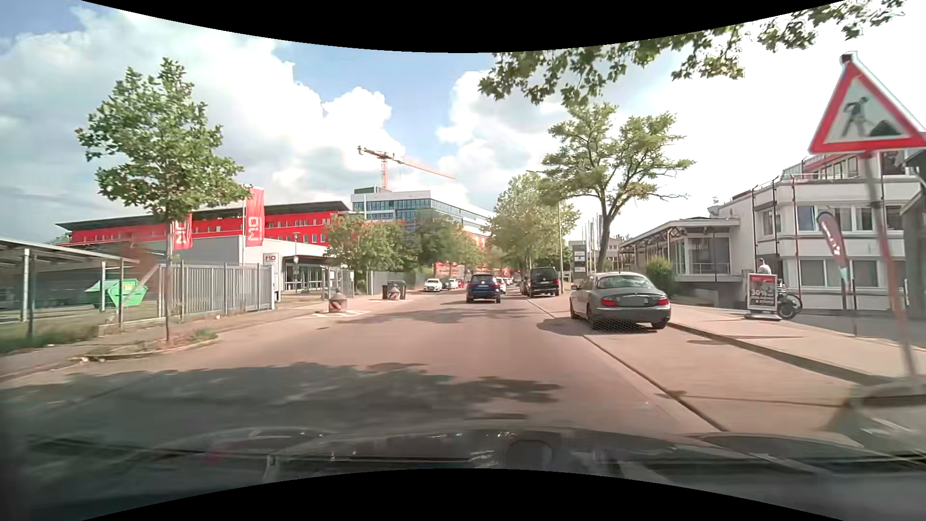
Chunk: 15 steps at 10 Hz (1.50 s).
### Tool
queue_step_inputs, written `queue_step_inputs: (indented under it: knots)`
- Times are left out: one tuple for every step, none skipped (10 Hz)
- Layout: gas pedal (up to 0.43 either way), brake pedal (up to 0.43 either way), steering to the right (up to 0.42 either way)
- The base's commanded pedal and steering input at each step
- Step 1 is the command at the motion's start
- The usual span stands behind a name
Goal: Follow the waypoints while adhering to traffic rules and regulations
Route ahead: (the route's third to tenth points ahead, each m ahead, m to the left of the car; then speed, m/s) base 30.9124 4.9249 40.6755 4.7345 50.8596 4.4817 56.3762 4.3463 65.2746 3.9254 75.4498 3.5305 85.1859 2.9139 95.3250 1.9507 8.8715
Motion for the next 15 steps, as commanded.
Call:
queue_step_inputs:
  knots:
    - [0.118, 0.000, 0.008]
    - [0.110, 0.000, 0.008]
    - [0.098, 0.000, 0.008]
    - [0.087, 0.000, 0.007]
    - [0.079, 0.000, 0.006]
    - [0.067, 0.000, 0.006]
    - [0.059, 0.000, 0.005]
    - [0.059, 0.000, 0.005]
    - [0.047, 0.000, 0.004]
    - [0.039, 0.000, 0.000]
    - [0.028, 0.000, -0.001]
    - [0.008, 0.000, -0.001]
    - [0.000, 0.000, 0.000]
    - [0.000, 0.000, 0.000]
    - [0.000, 0.000, 0.000]
